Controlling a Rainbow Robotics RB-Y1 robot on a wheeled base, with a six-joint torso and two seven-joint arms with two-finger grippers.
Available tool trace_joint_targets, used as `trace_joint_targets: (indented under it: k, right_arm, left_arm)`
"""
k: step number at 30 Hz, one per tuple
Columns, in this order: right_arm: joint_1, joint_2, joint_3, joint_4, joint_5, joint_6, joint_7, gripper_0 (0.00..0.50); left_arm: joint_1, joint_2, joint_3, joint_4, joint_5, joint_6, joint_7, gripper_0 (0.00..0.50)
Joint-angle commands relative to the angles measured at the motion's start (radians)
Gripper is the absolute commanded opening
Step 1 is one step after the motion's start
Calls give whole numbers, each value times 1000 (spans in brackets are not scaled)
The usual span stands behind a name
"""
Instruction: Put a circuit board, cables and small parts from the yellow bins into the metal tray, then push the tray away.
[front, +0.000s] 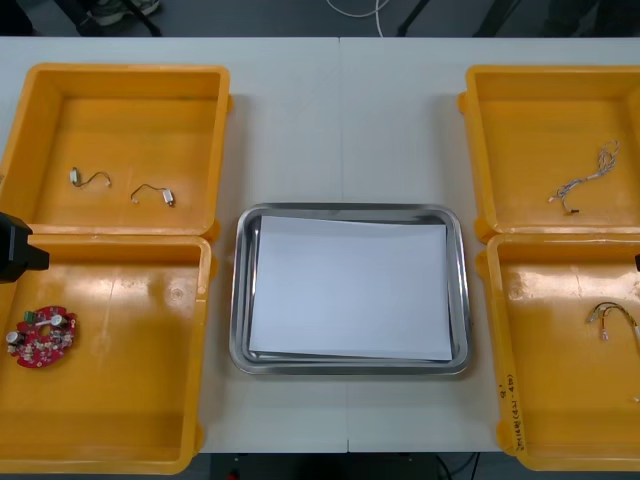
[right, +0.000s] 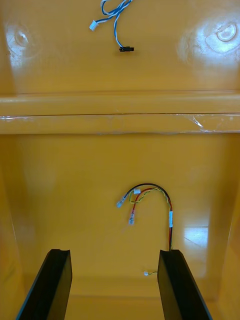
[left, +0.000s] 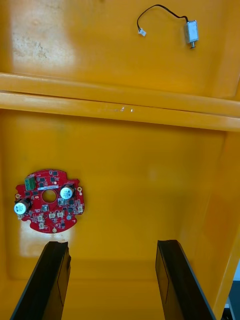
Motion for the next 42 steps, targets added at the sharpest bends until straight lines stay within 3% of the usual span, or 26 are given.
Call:
trace_joint_targets:
  k: [1,42]
  right_arm:
    - [13,-47,-39,-5,1,-9,-15,500]
    - [13,-47,-39,-5,1,-9,-15,500]
  left_arm:
    - [-27,17,17,-9,7,6,54,500]
    - [-27,17,17,-9,7,6,54,500]
